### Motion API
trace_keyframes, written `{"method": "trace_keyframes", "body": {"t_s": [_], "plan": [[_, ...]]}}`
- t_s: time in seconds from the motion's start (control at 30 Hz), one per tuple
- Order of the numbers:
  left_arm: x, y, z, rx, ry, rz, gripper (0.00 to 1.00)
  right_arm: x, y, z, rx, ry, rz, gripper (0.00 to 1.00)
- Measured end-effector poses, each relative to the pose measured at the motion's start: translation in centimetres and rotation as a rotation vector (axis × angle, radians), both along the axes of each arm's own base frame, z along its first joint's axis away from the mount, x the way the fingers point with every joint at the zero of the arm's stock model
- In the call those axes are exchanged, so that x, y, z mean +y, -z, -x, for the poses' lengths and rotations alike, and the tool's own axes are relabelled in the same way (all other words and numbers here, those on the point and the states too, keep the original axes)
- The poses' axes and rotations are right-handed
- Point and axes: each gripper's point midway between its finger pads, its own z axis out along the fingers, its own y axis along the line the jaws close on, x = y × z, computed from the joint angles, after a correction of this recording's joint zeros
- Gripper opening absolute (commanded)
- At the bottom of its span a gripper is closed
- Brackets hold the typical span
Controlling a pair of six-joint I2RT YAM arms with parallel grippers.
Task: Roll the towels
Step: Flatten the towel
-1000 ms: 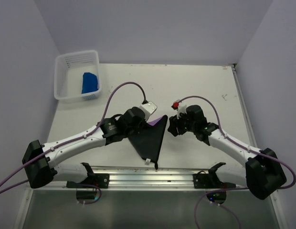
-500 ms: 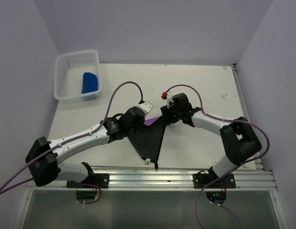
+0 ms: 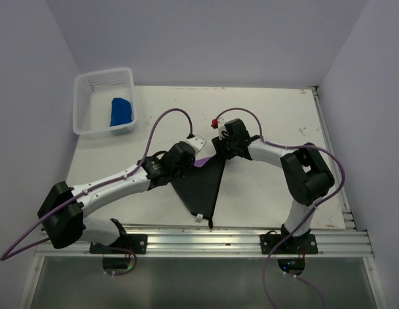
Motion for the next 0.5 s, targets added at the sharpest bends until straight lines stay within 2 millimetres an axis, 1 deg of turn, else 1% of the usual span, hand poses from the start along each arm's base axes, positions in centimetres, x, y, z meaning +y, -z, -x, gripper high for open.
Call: {"method": "trace_keyframes", "body": {"t_s": [0.07,0.1,0.17,0.2,0.27,0.3,0.4,0.5], "plan": [[-0.1,-0.1,-0.1,-0.003,0.004,0.006,0.00,0.2,0.2,-0.3,0.006,0.000,0.002,0.43],[-0.2,-0.1,-0.2,-0.005,0.005,0.008,0.00,0.2,0.3,-0.3,0.008,0.000,0.004,0.37],[-0.2,-0.2,-0.3,-0.007,0.004,0.012,0.00,0.2,0.5,-0.3,0.015,-0.003,0.007,0.30],[-0.2,-0.2,-0.4,-0.006,0.005,0.014,0.00,0.2,0.6,-0.3,0.018,-0.005,0.009,0.23],[-0.1,-0.2,-0.5,-0.006,0.001,0.020,0.00,0.1,0.8,0.0,0.028,-0.012,0.015,0.17],[0.0,-0.2,-0.6,-0.005,-0.001,0.022,0.00,0.1,0.8,0.0,0.030,-0.013,0.016,0.12],[0.1,-0.3,-0.9,-0.008,-0.010,0.031,0.00,0.0,0.9,0.3,0.038,-0.020,0.024,0.00],[0.2,-0.4,-1.2,-0.010,-0.017,0.039,0.00,-0.2,1.1,0.6,0.051,-0.021,0.031,0.00]]}}
